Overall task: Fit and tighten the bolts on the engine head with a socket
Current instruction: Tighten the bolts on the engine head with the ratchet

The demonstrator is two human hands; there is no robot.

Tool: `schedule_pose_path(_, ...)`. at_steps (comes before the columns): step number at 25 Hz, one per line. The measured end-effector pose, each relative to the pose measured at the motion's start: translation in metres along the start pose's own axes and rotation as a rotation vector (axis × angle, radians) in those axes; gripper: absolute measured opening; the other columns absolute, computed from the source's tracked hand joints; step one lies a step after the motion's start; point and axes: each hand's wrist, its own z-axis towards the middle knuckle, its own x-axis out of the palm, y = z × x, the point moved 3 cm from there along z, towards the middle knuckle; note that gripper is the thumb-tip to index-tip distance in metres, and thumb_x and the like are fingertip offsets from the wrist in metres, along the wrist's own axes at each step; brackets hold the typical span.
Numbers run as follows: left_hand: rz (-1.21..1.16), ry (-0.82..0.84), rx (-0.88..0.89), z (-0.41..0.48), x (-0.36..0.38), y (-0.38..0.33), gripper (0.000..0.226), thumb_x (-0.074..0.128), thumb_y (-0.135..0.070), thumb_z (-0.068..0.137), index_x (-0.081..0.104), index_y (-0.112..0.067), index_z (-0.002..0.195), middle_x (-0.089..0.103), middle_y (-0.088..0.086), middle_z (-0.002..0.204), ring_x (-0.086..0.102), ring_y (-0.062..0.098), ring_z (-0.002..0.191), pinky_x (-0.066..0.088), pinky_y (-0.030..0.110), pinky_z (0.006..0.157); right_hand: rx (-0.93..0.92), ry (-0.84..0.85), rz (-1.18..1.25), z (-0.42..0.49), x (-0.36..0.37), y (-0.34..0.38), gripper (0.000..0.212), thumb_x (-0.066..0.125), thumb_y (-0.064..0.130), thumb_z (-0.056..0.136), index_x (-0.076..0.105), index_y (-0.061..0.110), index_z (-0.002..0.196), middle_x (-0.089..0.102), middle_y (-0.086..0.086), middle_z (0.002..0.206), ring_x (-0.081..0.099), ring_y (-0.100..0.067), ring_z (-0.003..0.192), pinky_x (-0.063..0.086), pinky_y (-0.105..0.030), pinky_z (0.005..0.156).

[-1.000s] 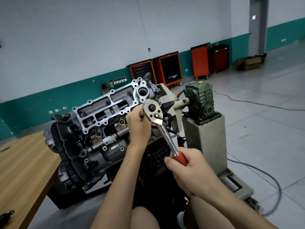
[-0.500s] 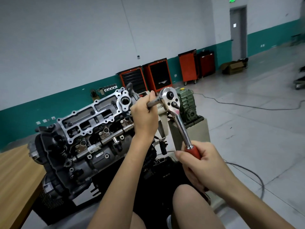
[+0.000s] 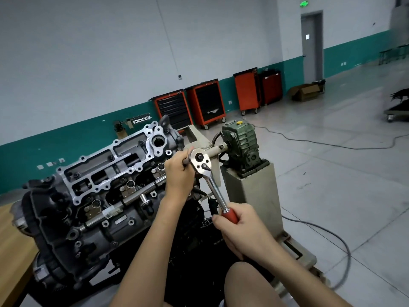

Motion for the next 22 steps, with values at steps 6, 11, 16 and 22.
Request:
schedule_pose_path(6, -0.105, 0.223, 0.078, 0.0, -0.012, -0.008, 0.053, 0.06, -0.005, 0.084, 0.04, -0.041, 0.051, 0.048, -0.015, 0.051, 0.038, 0.001, 0.048, 0.029, 0.015, 0.049, 0.073, 0.076, 0.018, 0.025, 0.013, -0.024, 0.029, 0.05, 0.008, 0.086, 0.036, 0.01, 0.062, 0.034, -0.005, 0.036, 0.03, -0.019, 0.025, 0.026, -0.022, 0.034)
schedule_pose_path(11, -0.083, 0.469, 0.07, 0.004, -0.016, -0.019, 0.052, 0.061, -0.001, 0.086, 0.042, -0.032, 0.049, 0.039, -0.012, 0.045, 0.032, 0.005, 0.045, 0.029, 0.027, 0.047, 0.159, 0.172, -0.115, 0.024, 0.0, -0.028, 0.034, 0.051, 0.007, 0.086, 0.037, 0.014, 0.056, 0.038, -0.002, 0.035, 0.034, -0.019, 0.027, 0.028, -0.021, 0.033)
schedule_pose_path(16, -0.074, 0.483, 0.079, 0.004, -0.026, -0.017, 0.027, 0.057, 0.003, 0.085, 0.051, 0.01, 0.059, 0.034, -0.003, 0.048, 0.026, 0.004, 0.045, 0.023, 0.021, 0.046, -0.102, 0.191, -0.866, 0.074, -0.075, 0.041, 0.022, 0.06, 0.009, 0.082, 0.051, 0.011, 0.062, 0.044, 0.004, 0.048, 0.041, -0.004, 0.038, 0.032, -0.014, 0.041)
schedule_pose_path(22, -0.14, 0.405, 0.057, 0.003, -0.027, -0.014, 0.044, 0.06, -0.009, 0.091, 0.045, -0.012, 0.049, 0.034, -0.009, 0.046, 0.025, 0.005, 0.047, 0.023, 0.023, 0.047, -0.119, -0.015, -0.642, 0.034, -0.038, 0.017, 0.04, 0.067, 0.009, 0.079, 0.04, 0.021, 0.052, 0.037, 0.009, 0.047, 0.033, -0.004, 0.043, 0.026, -0.017, 0.045)
